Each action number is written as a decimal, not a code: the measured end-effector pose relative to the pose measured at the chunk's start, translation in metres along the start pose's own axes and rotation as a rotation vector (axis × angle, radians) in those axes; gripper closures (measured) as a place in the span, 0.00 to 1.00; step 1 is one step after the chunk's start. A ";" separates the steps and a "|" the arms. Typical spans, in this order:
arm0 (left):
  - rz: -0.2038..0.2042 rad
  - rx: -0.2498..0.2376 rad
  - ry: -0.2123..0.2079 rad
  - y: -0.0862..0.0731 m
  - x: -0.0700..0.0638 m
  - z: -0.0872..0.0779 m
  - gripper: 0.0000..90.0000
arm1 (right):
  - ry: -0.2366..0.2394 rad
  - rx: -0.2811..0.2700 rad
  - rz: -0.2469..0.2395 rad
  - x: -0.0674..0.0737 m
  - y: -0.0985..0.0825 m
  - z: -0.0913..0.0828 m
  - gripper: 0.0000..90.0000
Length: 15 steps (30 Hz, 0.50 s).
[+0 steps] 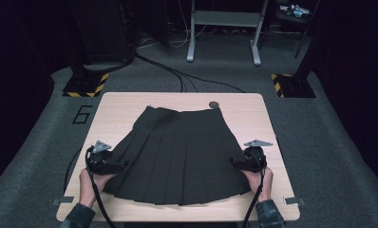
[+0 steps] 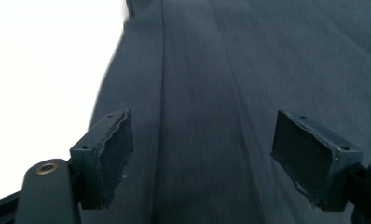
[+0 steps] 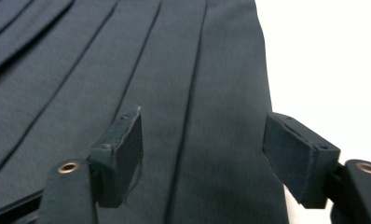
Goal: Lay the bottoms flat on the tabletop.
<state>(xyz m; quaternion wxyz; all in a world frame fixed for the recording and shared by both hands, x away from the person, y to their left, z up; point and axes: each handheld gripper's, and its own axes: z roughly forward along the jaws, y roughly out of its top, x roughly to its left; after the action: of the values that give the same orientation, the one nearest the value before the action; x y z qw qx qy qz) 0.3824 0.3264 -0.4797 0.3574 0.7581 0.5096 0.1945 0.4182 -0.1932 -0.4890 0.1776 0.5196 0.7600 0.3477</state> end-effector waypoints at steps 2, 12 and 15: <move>0.004 0.008 -0.002 -0.012 -0.005 -0.003 0.24 | 0.003 -0.003 0.000 0.000 -0.005 -0.001 0.30; 0.094 0.070 -0.047 -0.052 -0.036 -0.003 0.66 | -0.007 0.045 -0.012 0.009 -0.022 0.004 0.29; 0.140 0.029 0.009 -0.061 -0.051 -0.005 0.87 | -0.022 0.057 -0.001 0.008 -0.028 0.005 0.32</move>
<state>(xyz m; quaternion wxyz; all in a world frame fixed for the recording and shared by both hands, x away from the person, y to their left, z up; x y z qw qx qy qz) 0.3199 0.2949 -0.5184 0.3298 0.7961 0.4596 0.2149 0.3997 -0.1906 -0.5119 0.1710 0.5279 0.7679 0.3200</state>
